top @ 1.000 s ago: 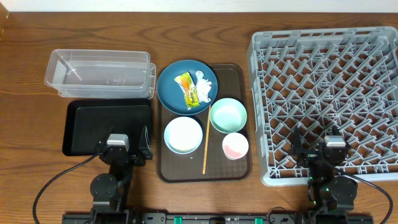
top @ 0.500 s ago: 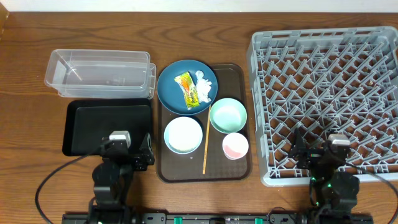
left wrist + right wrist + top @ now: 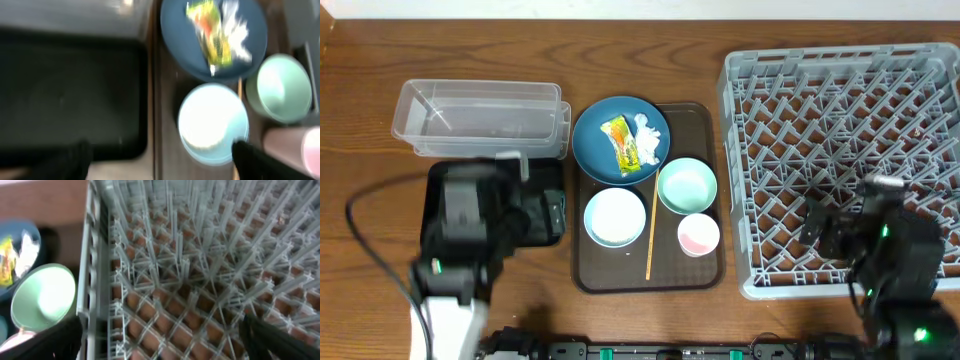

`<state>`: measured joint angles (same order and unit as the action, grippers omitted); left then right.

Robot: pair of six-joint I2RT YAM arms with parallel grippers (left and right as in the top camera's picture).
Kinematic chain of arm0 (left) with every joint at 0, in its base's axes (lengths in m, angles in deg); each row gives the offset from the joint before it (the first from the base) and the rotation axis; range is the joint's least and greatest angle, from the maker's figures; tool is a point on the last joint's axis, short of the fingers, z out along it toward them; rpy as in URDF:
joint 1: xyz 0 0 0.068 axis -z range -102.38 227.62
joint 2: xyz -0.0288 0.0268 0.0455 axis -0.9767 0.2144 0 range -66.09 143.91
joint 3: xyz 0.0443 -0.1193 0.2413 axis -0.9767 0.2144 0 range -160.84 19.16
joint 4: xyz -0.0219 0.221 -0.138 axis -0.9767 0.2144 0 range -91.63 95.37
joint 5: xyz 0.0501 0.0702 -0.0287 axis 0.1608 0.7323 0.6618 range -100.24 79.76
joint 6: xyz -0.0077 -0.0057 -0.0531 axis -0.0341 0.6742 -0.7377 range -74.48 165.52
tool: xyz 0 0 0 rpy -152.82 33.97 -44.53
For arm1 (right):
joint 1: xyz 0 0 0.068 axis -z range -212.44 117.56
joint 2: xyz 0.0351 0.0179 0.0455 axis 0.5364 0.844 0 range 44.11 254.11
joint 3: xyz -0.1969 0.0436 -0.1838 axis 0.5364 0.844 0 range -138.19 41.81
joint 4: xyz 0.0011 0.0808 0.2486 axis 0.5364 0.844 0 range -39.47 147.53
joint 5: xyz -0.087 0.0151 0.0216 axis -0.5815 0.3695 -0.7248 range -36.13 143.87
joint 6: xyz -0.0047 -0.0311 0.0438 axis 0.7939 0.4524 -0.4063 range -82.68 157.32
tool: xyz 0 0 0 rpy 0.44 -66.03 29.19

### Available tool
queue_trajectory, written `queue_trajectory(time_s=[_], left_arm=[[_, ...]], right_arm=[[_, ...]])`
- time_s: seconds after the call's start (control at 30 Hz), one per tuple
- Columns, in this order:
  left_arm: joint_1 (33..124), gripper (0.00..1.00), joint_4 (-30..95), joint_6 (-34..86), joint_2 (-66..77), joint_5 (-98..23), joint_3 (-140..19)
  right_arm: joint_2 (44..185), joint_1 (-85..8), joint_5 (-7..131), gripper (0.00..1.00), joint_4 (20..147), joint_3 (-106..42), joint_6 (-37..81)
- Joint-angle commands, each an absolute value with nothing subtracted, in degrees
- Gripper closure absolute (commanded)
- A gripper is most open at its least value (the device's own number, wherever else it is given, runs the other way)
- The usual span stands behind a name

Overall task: Sort waste into correct bins and load items into the dishwasher rack
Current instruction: 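Reach left gripper to the blue plate and grasp the yellow wrapper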

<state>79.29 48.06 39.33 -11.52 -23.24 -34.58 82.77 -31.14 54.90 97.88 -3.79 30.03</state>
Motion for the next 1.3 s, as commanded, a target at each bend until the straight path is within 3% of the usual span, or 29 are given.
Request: queue_trajectory(time_s=[0.0, 0.1, 0.3, 0.43, 0.6, 1.27], left_arm=[[79.3, 0.09, 56.6, 39.0, -3.9, -25.0, -45.4], [79.3, 0.09, 62.5, 39.0, 1.0, -24.6, -50.6], [79.3, 0.09, 62.5, 39.0, 3.8, -24.7, -50.9], [79.4, 0.09, 57.1, 38.5, 4.7, -29.3, -50.9], [83.0, 0.09, 49.3, 38.5, 7.8, -26.4, -52.0], [95.7, 0.18, 27.5, 38.1, 39.0, -20.8, -57.6]], right_arm=[[90.5, -31.7, 54.5, 0.01, 104.2, -12.2, 31.2], [96.0, -31.7, 53.7, 0.01, 109.1, -16.6, 32.9], [101.3, -31.7, 55.8, 0.01, 110.7, -17.7, 33.1], [101.4, -31.7, 57.7, 0.01, 110.4, -17.7, 33.1], [101.3, -31.7, 57.1, 0.01, 110.5, -17.7, 33.1], [101.3, -31.7, 57.1, 0.01, 110.8, -17.7, 33.1]])
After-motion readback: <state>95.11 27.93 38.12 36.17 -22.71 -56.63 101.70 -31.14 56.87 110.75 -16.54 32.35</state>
